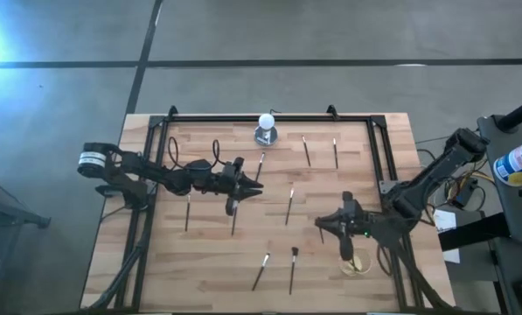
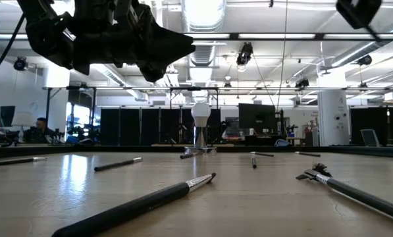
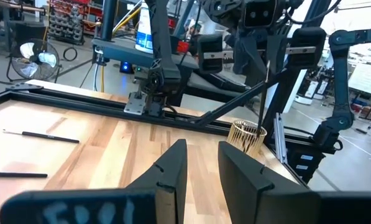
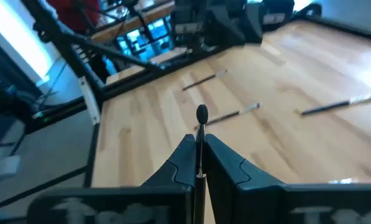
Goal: Pick & Place Makeup Supplies
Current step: Put the silver makeup brush into the gold makeup holder
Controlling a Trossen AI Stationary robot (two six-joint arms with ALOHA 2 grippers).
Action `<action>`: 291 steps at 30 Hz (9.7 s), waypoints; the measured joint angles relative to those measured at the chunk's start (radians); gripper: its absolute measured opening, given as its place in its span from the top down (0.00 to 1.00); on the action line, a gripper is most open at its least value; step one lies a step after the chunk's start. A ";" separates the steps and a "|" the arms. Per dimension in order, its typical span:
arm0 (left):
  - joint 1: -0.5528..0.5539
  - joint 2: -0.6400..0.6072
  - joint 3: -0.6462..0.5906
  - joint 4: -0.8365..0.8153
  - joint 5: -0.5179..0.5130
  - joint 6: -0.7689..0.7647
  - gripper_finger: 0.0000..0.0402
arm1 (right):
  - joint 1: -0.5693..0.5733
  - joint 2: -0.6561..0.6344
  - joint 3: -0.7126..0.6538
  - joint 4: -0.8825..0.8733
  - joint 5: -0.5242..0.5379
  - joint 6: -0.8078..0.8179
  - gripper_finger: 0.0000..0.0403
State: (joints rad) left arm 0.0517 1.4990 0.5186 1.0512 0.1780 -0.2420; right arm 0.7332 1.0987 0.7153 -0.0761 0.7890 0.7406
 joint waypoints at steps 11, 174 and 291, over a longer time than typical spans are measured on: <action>0.000 0.000 0.000 0.001 0.000 0.000 0.79 | 0.152 0.015 0.120 -0.298 0.000 0.237 0.97; 0.104 -0.170 -0.407 0.189 -0.209 -0.028 1.00 | -1.089 0.369 0.119 -0.329 -0.416 -0.056 0.98; 0.103 -0.170 -0.406 0.181 -0.209 -0.025 1.00 | 0.393 0.501 0.476 -1.186 -0.013 1.191 0.90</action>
State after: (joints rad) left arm 0.1551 1.3293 0.1127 1.2319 -0.0311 -0.2675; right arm 1.1261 1.5997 1.1915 -1.2622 0.7756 1.9320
